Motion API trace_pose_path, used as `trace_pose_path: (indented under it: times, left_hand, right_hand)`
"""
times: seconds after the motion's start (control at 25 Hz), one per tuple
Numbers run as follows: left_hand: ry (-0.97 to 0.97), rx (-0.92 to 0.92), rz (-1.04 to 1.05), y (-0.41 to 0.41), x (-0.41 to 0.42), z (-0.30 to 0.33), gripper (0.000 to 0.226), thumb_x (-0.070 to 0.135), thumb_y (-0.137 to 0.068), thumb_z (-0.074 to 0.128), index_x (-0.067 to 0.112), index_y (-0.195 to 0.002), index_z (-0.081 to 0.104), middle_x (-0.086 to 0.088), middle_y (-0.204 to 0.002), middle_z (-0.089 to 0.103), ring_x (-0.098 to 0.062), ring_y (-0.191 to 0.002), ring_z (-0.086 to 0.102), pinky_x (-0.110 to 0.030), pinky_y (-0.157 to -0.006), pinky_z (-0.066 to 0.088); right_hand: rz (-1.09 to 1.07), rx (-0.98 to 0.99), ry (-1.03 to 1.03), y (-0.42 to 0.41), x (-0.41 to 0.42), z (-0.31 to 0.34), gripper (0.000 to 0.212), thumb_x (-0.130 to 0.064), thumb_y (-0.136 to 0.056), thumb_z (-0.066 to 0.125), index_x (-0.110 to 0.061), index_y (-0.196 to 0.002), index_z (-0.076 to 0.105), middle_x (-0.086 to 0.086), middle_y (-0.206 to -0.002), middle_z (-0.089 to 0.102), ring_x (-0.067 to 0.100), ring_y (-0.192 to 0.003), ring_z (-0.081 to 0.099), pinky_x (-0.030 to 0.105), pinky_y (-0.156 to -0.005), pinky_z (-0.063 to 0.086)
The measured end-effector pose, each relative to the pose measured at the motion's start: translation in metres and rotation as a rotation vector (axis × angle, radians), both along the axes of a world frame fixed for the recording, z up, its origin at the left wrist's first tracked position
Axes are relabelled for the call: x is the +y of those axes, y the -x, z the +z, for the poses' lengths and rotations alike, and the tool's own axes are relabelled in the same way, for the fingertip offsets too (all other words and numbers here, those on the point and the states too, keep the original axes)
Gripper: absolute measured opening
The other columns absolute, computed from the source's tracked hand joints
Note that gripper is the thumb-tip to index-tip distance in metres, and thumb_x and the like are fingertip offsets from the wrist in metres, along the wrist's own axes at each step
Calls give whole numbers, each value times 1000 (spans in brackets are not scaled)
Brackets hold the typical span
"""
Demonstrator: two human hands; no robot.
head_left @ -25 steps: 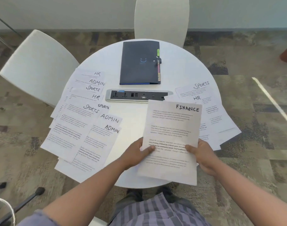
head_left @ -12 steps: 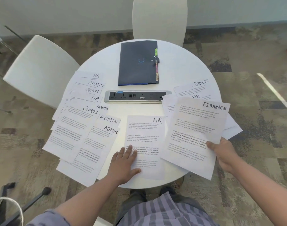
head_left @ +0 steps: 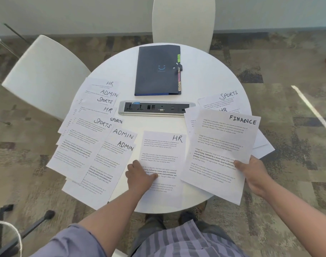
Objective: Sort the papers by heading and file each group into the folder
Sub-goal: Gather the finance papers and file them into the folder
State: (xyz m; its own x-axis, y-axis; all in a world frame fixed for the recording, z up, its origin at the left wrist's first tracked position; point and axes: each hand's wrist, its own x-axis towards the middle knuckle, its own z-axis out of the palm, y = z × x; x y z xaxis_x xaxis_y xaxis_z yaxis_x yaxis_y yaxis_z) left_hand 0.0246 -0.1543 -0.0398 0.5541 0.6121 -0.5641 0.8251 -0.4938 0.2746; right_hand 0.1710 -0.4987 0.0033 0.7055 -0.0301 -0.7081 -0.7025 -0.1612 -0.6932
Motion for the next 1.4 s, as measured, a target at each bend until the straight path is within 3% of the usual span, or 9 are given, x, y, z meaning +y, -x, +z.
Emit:
trace_pose_path:
  times: [0.12, 0.36, 0.48, 0.6, 0.68, 0.8, 1.08, 1.28, 1.4]
  left_hand:
    - [117, 0, 124, -5, 5, -2, 72, 43, -65, 91, 13, -113, 47, -3, -110, 59, -28, -103, 61, -44, -88, 55]
    - [257, -178, 126, 0, 10, 8, 7, 24, -98, 62, 18, -98, 58, 5, -95, 65, -19, -86, 64, -36, -73, 54]
    - [195, -258, 155, 8, 42, 21, 14, 19, -105, 49, 19, -99, 62, -2, -90, 67, -18, -73, 61, -31, -60, 47]
    - [60, -254, 170, 27, 98, 35, 16, 17, -107, 43, 22, -102, 57, 3, -87, 63, -24, -77, 60, -38, -67, 49]
    - [-20, -211, 201, 43, 142, 45, 16, 14, -106, 40, 21, -104, 54, 5, -89, 58, -24, -83, 56, -40, -73, 48]
    - [-120, -81, 229, 63, 201, 52, 17, 7, -102, 40, 14, -105, 55, -5, -94, 60, -22, -77, 54, -35, -63, 42]
    - [-134, 35, 200, 71, 288, 51, 23, 4, -98, 41, 11, -114, 56, -10, -97, 62, -25, -73, 55, -32, -56, 38]
    - [-70, 0, 260, 62, 305, 42, 21, 9, -98, 43, 16, -117, 50, -1, -87, 52, -28, -80, 55, -41, -79, 48]
    - [-89, 7, 233, 56, 311, 41, 37, 22, -100, 53, 18, -136, 46, -9, -113, 61, -36, -103, 57, -51, -102, 44]
  right_hand:
    - [-31, 19, 0, 4, -9, -6, 31, 1, -99, 60, -15, -125, 66, 9, -124, 73, 36, -111, 70, 62, -100, 52]
    - [-40, 38, -26, 8, -11, -9, 34, 1, -99, 59, -13, -130, 64, 9, -125, 73, 37, -112, 69, 64, -102, 50]
    - [-23, 27, -36, 7, -2, -5, 35, 2, -99, 59, -11, -131, 64, 9, -126, 72, 37, -113, 68, 62, -103, 50]
    - [1, -2, -43, 6, 17, 3, 34, 3, -100, 57, -8, -132, 62, 5, -117, 72, 32, -109, 68, 54, -103, 50]
    - [10, -11, -46, 8, 33, 7, 33, 2, -101, 57, -9, -131, 61, 4, -113, 71, 28, -103, 68, 52, -100, 50]
    - [29, -12, -24, 10, 58, 12, 29, 0, -101, 58, -14, -126, 63, 1, -111, 72, 27, -98, 68, 53, -97, 52]
    - [7, -18, 45, 23, 108, 17, 25, -3, -100, 61, -20, -116, 65, 0, -109, 73, 33, -106, 68, 58, -99, 53]
    - [-33, -19, 75, 35, 126, 18, 29, -4, -100, 61, -19, -124, 65, 1, -114, 73, 34, -109, 68, 61, -101, 51]
    - [-44, -20, 91, 41, 129, 18, 31, -6, -100, 62, -19, -127, 65, 3, -120, 74, 35, -112, 68, 64, -102, 50]
